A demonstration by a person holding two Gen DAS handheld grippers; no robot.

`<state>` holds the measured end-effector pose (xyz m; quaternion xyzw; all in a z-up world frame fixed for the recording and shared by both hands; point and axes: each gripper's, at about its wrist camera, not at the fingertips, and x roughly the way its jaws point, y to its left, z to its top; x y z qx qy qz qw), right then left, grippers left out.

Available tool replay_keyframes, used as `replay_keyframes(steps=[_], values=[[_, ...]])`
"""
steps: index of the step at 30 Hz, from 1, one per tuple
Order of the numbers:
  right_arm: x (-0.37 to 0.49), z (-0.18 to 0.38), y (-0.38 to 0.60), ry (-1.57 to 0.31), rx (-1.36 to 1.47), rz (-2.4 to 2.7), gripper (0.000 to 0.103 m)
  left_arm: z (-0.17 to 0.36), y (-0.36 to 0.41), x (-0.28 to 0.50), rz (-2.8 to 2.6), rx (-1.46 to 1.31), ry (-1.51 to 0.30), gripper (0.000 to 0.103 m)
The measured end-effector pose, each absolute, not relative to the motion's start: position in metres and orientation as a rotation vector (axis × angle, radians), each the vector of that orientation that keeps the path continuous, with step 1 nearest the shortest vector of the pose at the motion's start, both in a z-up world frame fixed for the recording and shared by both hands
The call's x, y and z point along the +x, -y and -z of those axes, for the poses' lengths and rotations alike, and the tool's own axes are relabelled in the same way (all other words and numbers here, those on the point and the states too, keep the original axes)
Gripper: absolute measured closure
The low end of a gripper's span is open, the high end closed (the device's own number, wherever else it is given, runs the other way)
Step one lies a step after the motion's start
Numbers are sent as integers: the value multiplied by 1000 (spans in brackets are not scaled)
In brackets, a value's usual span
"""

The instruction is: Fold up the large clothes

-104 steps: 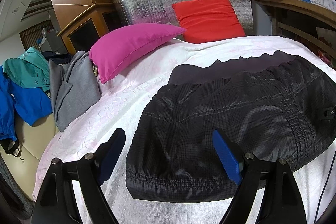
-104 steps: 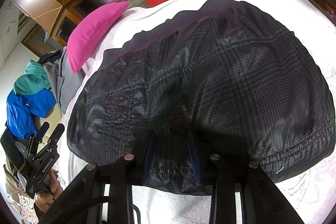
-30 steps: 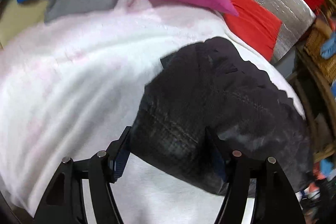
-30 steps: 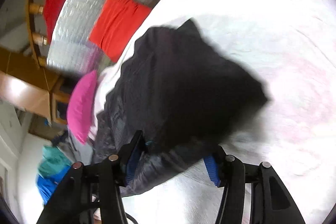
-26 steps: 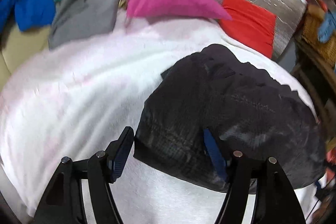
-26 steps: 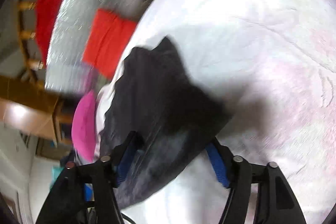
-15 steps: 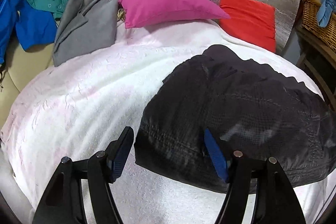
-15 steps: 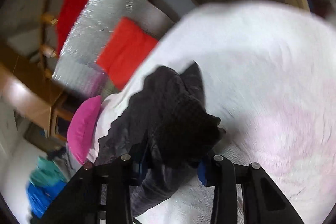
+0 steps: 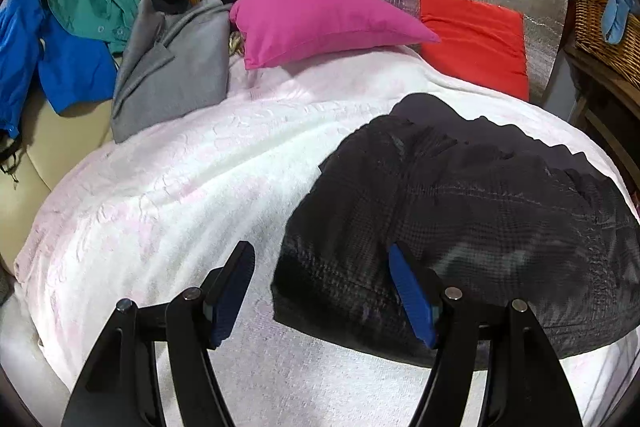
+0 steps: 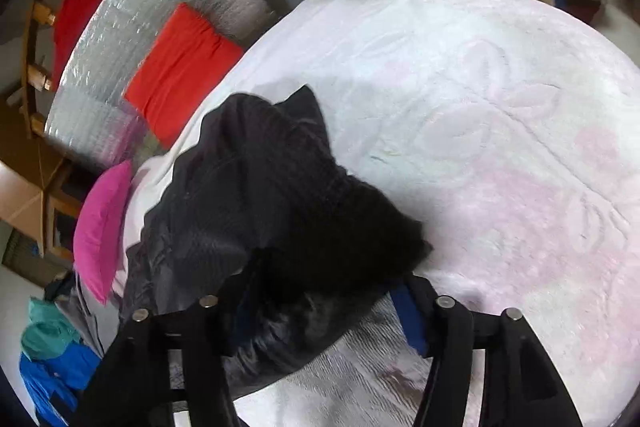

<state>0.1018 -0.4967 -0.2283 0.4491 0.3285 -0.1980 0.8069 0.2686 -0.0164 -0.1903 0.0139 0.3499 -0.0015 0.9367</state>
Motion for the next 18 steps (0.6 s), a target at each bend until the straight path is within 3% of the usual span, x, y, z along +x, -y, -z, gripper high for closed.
replay_keyframes(steps=[11,18], values=[[59,172,472,-553,718,533,39,177,17,238,-6,104,-616,30],[94,152,470,-586,636,354,40,174,13,262,-3,104,-648,30]])
